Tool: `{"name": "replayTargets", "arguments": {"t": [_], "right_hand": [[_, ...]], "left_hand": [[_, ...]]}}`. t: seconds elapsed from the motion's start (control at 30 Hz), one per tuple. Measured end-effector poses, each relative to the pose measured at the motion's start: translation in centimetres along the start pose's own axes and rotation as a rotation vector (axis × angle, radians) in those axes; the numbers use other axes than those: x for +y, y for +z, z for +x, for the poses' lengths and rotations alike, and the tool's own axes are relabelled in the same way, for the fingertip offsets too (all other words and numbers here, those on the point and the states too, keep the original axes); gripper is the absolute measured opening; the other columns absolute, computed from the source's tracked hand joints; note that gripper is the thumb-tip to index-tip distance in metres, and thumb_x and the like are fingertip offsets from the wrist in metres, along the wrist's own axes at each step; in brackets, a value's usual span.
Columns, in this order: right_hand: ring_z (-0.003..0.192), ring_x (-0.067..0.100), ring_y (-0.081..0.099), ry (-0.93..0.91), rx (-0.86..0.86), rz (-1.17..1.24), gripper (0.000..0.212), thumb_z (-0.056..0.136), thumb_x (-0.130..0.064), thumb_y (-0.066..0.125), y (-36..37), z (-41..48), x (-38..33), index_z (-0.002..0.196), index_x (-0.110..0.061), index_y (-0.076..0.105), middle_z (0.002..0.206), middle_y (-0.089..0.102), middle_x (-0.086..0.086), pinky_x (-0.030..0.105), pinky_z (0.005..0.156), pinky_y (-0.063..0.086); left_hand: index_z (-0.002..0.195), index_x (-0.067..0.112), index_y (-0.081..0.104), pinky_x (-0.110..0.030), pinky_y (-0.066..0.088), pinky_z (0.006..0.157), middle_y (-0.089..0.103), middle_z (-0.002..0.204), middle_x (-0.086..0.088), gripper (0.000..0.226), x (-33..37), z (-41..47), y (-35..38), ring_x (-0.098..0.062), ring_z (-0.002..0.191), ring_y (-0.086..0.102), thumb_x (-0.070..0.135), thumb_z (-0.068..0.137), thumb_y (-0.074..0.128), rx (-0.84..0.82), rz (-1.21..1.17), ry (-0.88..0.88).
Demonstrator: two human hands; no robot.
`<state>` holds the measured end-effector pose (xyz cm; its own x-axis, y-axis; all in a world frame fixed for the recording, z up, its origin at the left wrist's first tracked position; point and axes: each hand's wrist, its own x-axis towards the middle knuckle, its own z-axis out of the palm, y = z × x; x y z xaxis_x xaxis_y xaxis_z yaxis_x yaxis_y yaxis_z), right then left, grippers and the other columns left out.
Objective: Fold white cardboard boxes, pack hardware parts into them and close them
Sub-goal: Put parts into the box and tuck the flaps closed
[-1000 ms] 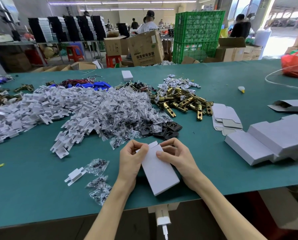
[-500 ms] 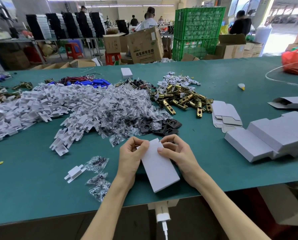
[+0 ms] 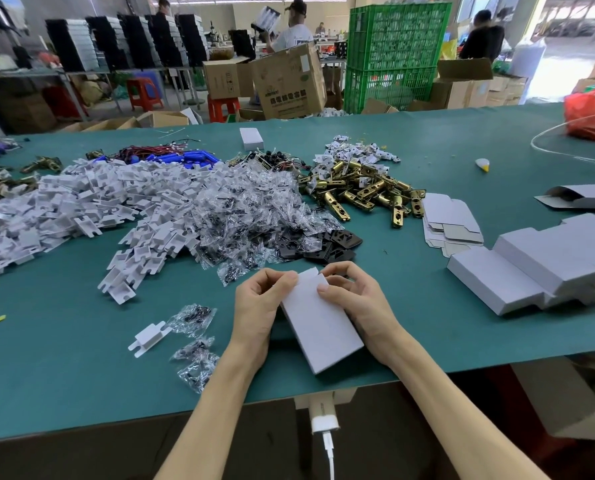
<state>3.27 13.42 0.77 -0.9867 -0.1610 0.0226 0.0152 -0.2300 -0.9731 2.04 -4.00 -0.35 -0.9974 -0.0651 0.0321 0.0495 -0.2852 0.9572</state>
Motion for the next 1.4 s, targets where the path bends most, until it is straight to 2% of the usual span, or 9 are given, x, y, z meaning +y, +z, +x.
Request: {"name": "replayTargets", "arguments": {"t": [0.23,0.4,0.6,0.8,0.97,1.1,1.2,1.3,1.4], "right_hand": [[0.081,0.022,0.068,-0.032,0.037,-0.048,0.032,0.081,-0.028,0.078,0.15,-0.07,0.11,0.104,-0.013,0.060,0.094,0.073,0.007,0.033,0.064,0.054],[0.079,0.019,0.068,-0.049,0.050,-0.064,0.032,0.085,-0.025,0.080,0.19,0.00,0.32,0.105,-0.011,0.060,0.090,0.073,0.003,0.032,0.063,0.055],[0.078,0.018,0.070,-0.071,0.091,-0.140,0.029,0.088,-0.020,0.080,0.32,0.07,0.52,0.106,-0.009,0.059,0.091,0.074,0.004,0.033,0.063,0.058],[0.079,0.025,0.072,-0.093,0.082,-0.196,0.033,0.086,-0.022,0.081,0.57,-0.10,0.23,0.101,-0.007,0.056,0.095,0.074,0.013,0.040,0.064,0.059],[0.075,0.020,0.069,-0.082,0.067,-0.183,0.034,0.079,-0.025,0.075,0.82,-0.24,-0.03,0.100,-0.005,0.056,0.094,0.073,0.016,0.031,0.059,0.055],[0.077,0.019,0.065,-0.121,0.099,-0.210,0.023,0.089,-0.017,0.076,0.56,-0.15,0.27,0.095,-0.005,0.057,0.093,0.069,0.020,0.032,0.060,0.053],[0.078,0.014,0.064,-0.143,0.132,-0.232,0.018,0.092,-0.014,0.075,0.54,0.11,0.59,0.095,-0.005,0.059,0.089,0.069,0.009,0.027,0.062,0.052],[0.080,0.011,0.066,-0.142,0.168,-0.180,0.020,0.092,-0.012,0.075,0.52,0.32,0.81,0.104,-0.006,0.060,0.098,0.070,0.012,0.024,0.065,0.053],[0.083,0.014,0.069,-0.143,0.201,-0.132,0.018,0.093,-0.013,0.073,0.18,0.34,0.88,0.109,-0.011,0.065,0.102,0.072,0.012,0.028,0.067,0.056]], "left_hand": [[0.076,0.014,0.074,-0.037,0.041,0.070,0.066,0.076,-0.008,0.017,-0.26,0.02,0.13,-0.021,0.075,0.052,0.029,0.080,0.081,0.034,0.077,0.070],[0.078,0.006,0.073,-0.037,0.039,0.069,0.065,0.074,-0.007,0.018,-0.55,0.14,0.09,-0.019,0.072,0.051,0.017,0.091,0.079,0.051,0.132,0.100],[0.078,0.008,0.069,-0.031,0.042,0.063,0.064,0.072,-0.004,0.018,-0.51,-0.05,0.21,-0.017,0.069,0.051,0.016,0.092,0.078,0.046,0.168,0.109],[0.074,0.014,0.058,-0.026,0.043,0.057,0.060,0.073,-0.003,0.030,-0.06,-0.34,0.50,-0.014,0.066,0.051,0.034,0.078,0.080,0.014,0.201,0.095],[0.071,0.015,0.055,-0.022,0.043,0.055,0.059,0.070,0.001,0.032,-0.13,-0.15,0.27,-0.009,0.061,0.051,0.035,0.077,0.079,0.013,0.230,0.077],[0.070,0.015,0.055,-0.019,0.042,0.054,0.058,0.067,0.002,0.031,-0.06,-0.21,0.44,-0.009,0.061,0.050,0.031,0.078,0.081,-0.034,0.221,0.089],[0.070,0.013,0.058,-0.018,0.041,0.055,0.059,0.066,0.003,0.030,0.11,-0.28,0.56,-0.009,0.062,0.049,0.028,0.080,0.082,-0.047,0.206,0.091],[0.072,0.013,0.062,-0.021,0.039,0.058,0.059,0.067,0.002,0.026,0.03,-0.35,0.55,-0.011,0.065,0.048,0.017,0.088,0.082,-0.049,0.214,0.099],[0.089,0.011,0.074,-0.025,0.045,0.065,0.071,0.080,-0.007,0.006,0.08,-0.49,0.59,-0.013,0.074,0.056,0.014,0.092,0.078,-0.085,0.231,0.104]]}}
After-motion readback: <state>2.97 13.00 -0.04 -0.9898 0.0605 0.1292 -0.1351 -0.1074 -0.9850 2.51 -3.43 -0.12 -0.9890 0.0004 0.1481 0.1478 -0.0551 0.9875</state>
